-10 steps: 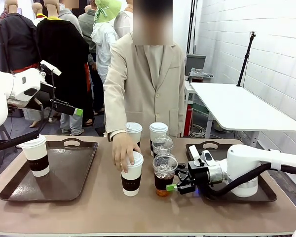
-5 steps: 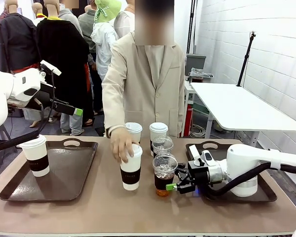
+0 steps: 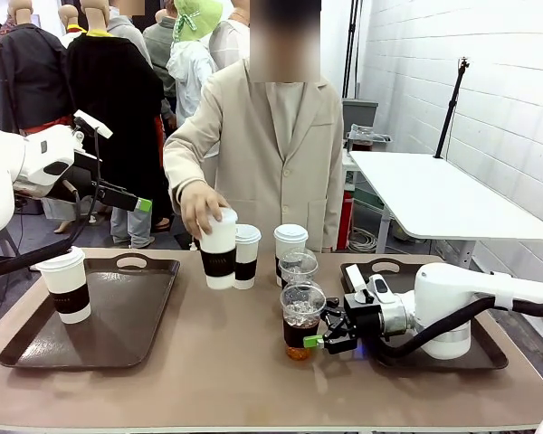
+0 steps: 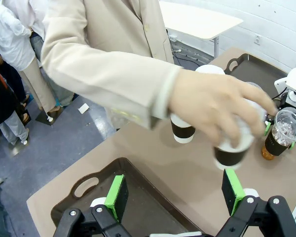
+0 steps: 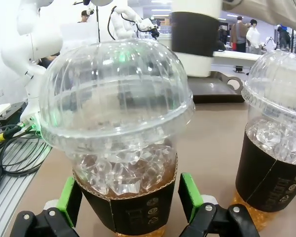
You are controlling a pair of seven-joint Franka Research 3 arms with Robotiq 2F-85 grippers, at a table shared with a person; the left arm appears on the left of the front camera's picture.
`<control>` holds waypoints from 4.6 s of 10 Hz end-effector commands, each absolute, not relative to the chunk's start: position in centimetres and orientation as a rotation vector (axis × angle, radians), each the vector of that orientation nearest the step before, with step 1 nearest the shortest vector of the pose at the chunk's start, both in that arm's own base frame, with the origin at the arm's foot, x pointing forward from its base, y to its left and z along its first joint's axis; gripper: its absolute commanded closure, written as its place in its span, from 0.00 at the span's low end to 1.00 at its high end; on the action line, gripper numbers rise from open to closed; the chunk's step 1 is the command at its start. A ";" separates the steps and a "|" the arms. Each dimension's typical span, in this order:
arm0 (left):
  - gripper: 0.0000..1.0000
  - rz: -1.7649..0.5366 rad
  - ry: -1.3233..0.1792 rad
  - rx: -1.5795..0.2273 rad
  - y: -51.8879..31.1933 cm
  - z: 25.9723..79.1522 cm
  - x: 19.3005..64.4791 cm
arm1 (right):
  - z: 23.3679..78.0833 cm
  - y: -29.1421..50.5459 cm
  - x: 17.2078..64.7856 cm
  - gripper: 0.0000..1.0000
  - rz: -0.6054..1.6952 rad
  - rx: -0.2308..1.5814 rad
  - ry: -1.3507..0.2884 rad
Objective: Distribute the coffee onto the tray.
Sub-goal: Pick up one iced Americano and place it on the right Handle tray.
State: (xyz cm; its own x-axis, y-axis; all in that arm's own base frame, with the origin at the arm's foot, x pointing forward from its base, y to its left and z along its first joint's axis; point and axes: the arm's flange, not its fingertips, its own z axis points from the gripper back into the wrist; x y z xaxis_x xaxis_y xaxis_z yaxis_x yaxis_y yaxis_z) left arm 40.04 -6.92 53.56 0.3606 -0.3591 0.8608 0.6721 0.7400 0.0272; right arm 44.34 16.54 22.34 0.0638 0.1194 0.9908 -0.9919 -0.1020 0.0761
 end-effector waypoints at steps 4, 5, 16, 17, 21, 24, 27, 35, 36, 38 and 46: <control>0.00 -0.673 -0.995 -0.360 -6.9 53.4 40.1 | 22.5 16.9 44.6 0.23 1.283 1.304 -1.050; 0.00 -0.673 -0.995 -0.360 -6.9 53.4 40.1 | 22.4 16.7 44.6 0.23 1.282 1.282 -1.044; 0.00 -0.673 -0.995 -0.360 -6.9 53.4 40.1 | 31.3 10.1 40.0 0.23 1.245 1.279 -1.070; 0.00 -0.673 -0.995 -0.360 -6.9 53.4 40.1 | 32.6 8.1 39.8 0.23 1.225 1.255 -1.064; 0.00 -0.673 -0.995 -0.360 -6.9 53.4 40.1 | 34.2 1.3 41.9 0.23 1.076 1.126 -1.126; 0.00 -0.673 -0.995 -0.360 -6.9 53.4 40.1 | 34.7 -1.0 44.5 0.23 1.067 1.090 -1.142; 0.00 -0.673 -0.995 -0.360 -6.9 53.4 40.1 | 33.9 -2.0 44.3 0.23 1.052 1.078 -1.169; 0.00 -0.673 -0.995 -0.360 -6.9 53.4 40.1 | 30.8 -2.9 44.5 0.23 1.134 1.132 -1.075; 0.00 -0.673 -0.995 -0.360 -6.9 53.4 40.1 | 30.1 -3.1 44.4 0.23 1.147 1.133 -1.055; 0.00 -0.673 -0.995 -0.360 -6.9 53.4 40.1 | 28.8 -3.4 44.2 0.23 1.178 1.136 -1.038; 0.00 -0.673 -0.995 -0.360 -6.9 53.4 40.1 | 24.0 -3.6 43.1 0.23 1.191 1.113 -1.072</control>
